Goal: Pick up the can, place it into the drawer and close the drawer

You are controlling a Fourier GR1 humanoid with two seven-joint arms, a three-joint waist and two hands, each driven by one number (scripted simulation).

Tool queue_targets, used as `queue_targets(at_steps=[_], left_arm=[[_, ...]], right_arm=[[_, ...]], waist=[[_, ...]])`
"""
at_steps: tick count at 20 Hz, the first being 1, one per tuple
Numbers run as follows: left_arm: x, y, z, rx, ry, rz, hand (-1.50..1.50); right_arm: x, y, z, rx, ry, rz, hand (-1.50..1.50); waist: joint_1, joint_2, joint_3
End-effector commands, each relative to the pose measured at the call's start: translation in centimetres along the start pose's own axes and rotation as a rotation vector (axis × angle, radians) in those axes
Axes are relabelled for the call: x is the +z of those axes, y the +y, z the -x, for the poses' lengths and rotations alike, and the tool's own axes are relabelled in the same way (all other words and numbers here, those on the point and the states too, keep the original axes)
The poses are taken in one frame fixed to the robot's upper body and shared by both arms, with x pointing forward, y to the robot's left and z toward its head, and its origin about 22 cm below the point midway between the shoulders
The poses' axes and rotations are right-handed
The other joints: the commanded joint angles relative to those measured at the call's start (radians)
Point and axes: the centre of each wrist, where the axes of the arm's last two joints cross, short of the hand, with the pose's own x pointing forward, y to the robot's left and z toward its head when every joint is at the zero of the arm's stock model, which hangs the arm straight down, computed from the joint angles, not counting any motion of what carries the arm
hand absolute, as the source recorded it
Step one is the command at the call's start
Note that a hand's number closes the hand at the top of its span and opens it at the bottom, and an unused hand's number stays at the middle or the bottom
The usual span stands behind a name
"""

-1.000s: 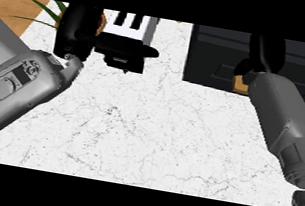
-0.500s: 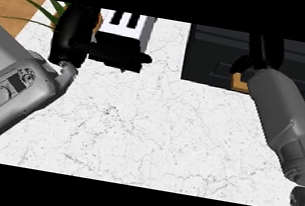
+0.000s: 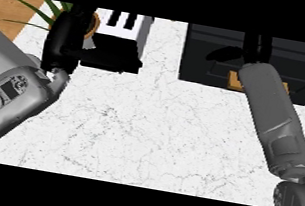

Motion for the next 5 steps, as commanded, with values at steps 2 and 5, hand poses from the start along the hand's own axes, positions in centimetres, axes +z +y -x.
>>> queue_targets(at_steps=[2, 5], left_arm=[[0.1, 0.0, -0.5, 0.020, -0.003, -0.008, -1.50], [0.4, 0.6, -0.5, 0.008, 0.003, -0.027, -1.50]], right_arm=[[-2.0, 0.3, -3.4, -0.263, 0.049, 0.085, -1.50], [-1.7, 0.5, -3.2, -0.271, 0.053, 0.063, -1.50]], waist=[[0.006, -0.009, -0.004], [-0.012, -0.016, -0.005]])
